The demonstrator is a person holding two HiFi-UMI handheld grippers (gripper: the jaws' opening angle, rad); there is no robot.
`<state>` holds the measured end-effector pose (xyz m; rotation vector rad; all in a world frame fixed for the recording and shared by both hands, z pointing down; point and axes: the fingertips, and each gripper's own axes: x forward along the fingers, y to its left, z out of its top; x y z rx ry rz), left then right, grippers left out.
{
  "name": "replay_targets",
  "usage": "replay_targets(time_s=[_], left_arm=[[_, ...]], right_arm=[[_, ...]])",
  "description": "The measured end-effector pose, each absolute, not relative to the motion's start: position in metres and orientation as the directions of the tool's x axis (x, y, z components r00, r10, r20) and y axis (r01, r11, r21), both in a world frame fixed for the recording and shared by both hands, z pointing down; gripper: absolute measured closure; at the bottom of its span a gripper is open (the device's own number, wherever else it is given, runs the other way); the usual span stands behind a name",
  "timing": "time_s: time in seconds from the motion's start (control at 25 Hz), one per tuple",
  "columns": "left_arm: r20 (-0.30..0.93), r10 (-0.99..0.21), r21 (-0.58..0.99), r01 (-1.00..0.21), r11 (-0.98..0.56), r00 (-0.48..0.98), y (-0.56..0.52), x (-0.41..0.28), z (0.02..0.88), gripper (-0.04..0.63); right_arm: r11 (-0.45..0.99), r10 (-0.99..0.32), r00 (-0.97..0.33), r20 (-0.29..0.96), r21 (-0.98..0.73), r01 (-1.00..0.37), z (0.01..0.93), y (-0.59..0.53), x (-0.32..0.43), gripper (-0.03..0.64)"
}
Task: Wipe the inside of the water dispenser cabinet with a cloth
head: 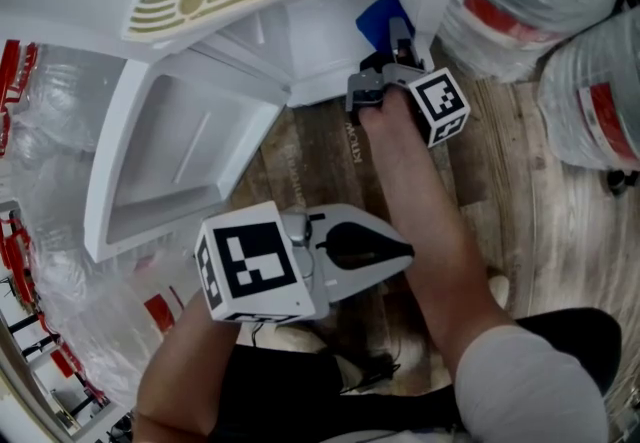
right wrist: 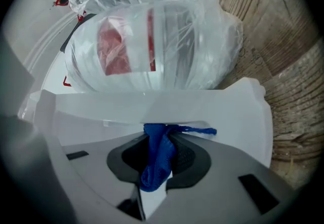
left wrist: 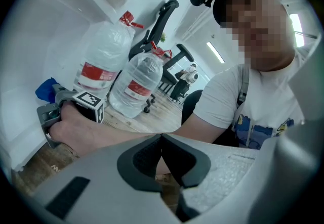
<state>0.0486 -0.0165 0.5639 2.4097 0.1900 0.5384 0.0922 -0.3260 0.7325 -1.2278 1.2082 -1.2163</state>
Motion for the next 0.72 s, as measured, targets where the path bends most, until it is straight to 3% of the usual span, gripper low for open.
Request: replay_targets(time_s=[0.48, 0.72], left_arm=[[0.332, 0.28, 0.628, 0.011, -0.778, 0.901, -0.013, 0.051, 0.564, 0.592], [0.332, 0.277, 0.629, 0.007, -0.778, 0.902, -0.013, 0.049, 0.564, 0.592]], right_arm=[[-0.006, -0.997, -0.077, 0.0, -0.997, 0.078, 0.73, -0.356, 0.065, 0.545], [-0.092, -0.995, -0.046, 0.085, -0.979, 0.181, 0.751, -0.387, 0.061, 0.545]])
